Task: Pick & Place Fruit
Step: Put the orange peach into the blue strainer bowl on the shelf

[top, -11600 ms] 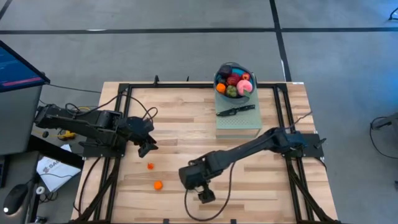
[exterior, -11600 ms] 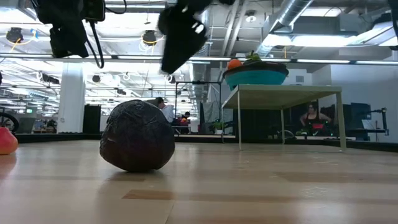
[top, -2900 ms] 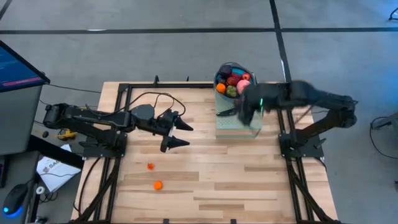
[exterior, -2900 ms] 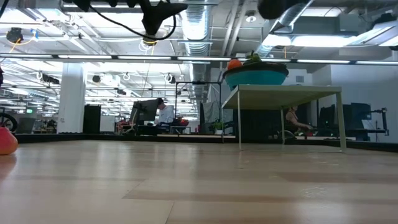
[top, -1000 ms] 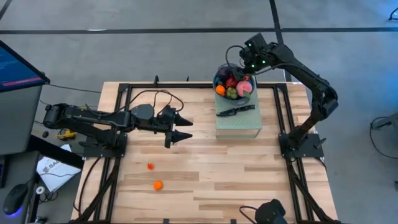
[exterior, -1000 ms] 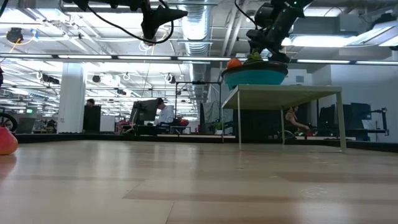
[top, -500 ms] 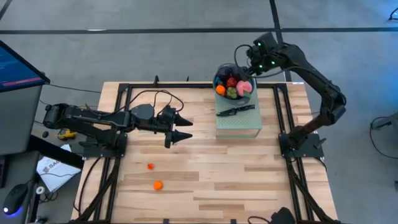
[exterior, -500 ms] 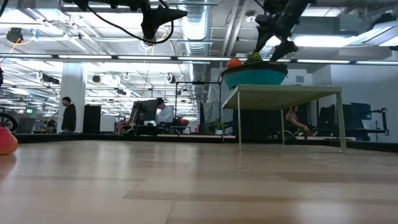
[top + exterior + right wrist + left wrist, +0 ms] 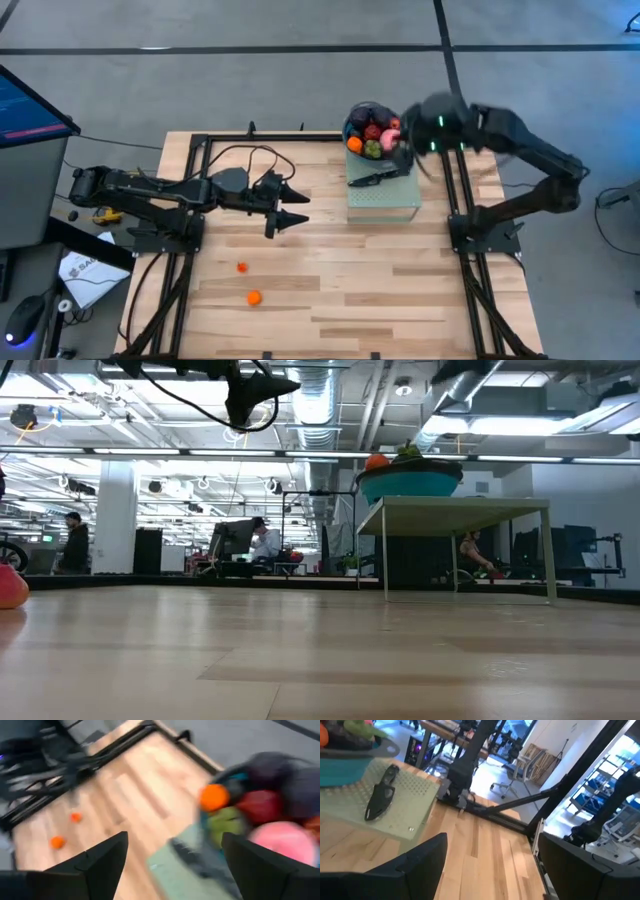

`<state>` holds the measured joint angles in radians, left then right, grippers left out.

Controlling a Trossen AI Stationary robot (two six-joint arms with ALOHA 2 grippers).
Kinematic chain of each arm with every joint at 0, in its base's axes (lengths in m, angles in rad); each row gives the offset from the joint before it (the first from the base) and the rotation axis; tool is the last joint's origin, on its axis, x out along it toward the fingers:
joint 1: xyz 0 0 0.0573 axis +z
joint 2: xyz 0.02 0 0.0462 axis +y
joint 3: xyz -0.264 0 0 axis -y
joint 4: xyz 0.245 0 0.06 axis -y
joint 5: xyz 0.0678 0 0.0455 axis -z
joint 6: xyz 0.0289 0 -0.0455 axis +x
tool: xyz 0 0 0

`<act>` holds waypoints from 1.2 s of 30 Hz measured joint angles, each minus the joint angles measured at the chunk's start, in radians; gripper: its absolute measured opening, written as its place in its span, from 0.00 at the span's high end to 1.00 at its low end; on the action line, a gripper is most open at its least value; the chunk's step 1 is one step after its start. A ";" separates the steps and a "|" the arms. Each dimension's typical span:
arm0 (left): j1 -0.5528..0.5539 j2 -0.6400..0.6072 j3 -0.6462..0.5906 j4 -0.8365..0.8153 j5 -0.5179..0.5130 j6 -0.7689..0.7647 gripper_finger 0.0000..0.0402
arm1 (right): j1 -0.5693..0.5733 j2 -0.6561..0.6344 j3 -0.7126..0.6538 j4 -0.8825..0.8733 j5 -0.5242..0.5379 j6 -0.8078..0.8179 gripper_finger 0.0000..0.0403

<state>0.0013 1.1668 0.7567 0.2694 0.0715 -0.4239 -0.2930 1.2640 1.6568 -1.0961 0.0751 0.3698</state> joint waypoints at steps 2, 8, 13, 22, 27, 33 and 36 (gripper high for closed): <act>0.000 -0.001 0.000 -0.029 0.001 0.000 0.24 | 0.146 -0.012 -0.010 0.004 0.086 0.063 0.22; 0.000 -0.019 0.000 -0.165 0.077 0.000 0.24 | 0.540 0.001 -0.129 0.084 0.206 0.329 0.23; -0.010 -0.076 0.000 -0.339 0.141 -0.003 0.24 | 0.732 0.035 -0.313 0.201 0.213 0.627 0.23; -0.094 -0.148 0.000 -0.605 0.143 -0.158 0.24 | 0.859 0.122 -0.488 0.416 0.202 0.696 0.23; -0.176 -0.139 0.000 -0.754 0.136 -0.337 0.24 | 0.817 0.121 -0.556 0.588 0.131 0.504 0.23; -0.241 -0.115 -0.002 -0.956 0.104 -0.695 0.24 | 0.710 0.080 -0.638 0.727 0.130 0.288 0.23; -0.271 -0.100 -0.002 -1.014 0.070 -0.864 0.24 | 0.659 0.079 -0.655 0.802 0.133 0.238 0.23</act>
<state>-0.2696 1.0667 0.7550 -0.7450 0.1414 -1.2881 0.3659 1.3430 1.0022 -0.2944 0.2078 0.6074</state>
